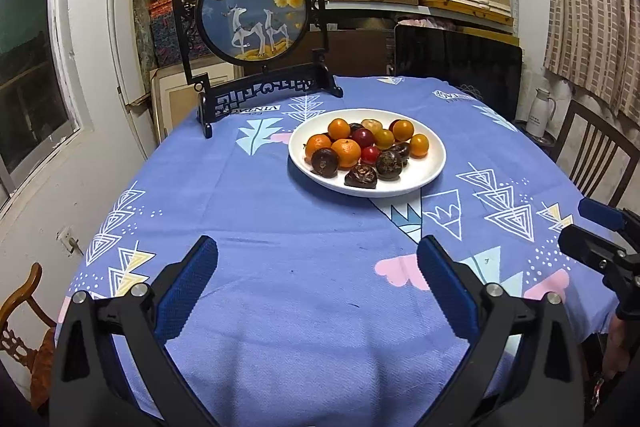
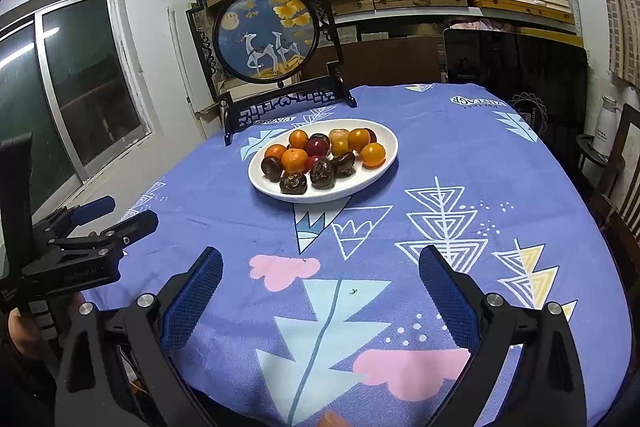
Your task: Organize fruits
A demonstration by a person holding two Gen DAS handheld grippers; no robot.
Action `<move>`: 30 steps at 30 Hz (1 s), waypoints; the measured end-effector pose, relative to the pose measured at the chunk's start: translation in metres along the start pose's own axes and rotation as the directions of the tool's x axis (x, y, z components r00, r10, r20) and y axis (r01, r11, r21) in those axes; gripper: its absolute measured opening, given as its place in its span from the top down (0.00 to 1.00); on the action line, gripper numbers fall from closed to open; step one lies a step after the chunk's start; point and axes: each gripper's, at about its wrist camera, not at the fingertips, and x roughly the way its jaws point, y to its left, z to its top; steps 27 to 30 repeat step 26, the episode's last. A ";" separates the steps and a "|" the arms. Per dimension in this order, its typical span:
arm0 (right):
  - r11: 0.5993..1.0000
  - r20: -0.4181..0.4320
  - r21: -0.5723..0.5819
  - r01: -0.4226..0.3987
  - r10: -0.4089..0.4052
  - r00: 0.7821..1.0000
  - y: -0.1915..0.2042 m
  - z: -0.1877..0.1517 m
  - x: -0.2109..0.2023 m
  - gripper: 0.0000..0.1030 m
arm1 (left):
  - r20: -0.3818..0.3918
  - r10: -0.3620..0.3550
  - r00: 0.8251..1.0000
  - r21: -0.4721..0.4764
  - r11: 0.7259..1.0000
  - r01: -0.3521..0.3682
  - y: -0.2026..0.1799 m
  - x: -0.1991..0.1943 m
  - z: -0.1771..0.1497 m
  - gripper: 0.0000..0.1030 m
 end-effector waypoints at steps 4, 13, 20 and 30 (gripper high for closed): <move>1.000 -0.010 0.004 0.000 0.000 1.000 0.001 -0.001 0.002 0.04 | 0.003 -0.001 1.000 0.004 1.000 0.001 -0.002 0.000 0.000 0.05; 1.000 -0.018 0.005 -0.002 0.002 1.000 0.002 -0.003 0.002 0.04 | 0.020 -0.006 1.000 -0.005 1.000 0.006 0.001 -0.001 -0.001 0.05; 1.000 -0.018 0.003 -0.004 0.004 1.000 0.001 -0.003 0.003 0.04 | -0.011 -0.018 1.000 -0.026 0.999 0.018 0.006 0.003 -0.001 0.05; 1.000 -0.020 0.006 -0.004 0.004 1.000 0.001 -0.004 0.003 0.04 | -0.014 -0.007 1.000 -0.029 1.000 0.007 0.009 0.004 -0.002 0.05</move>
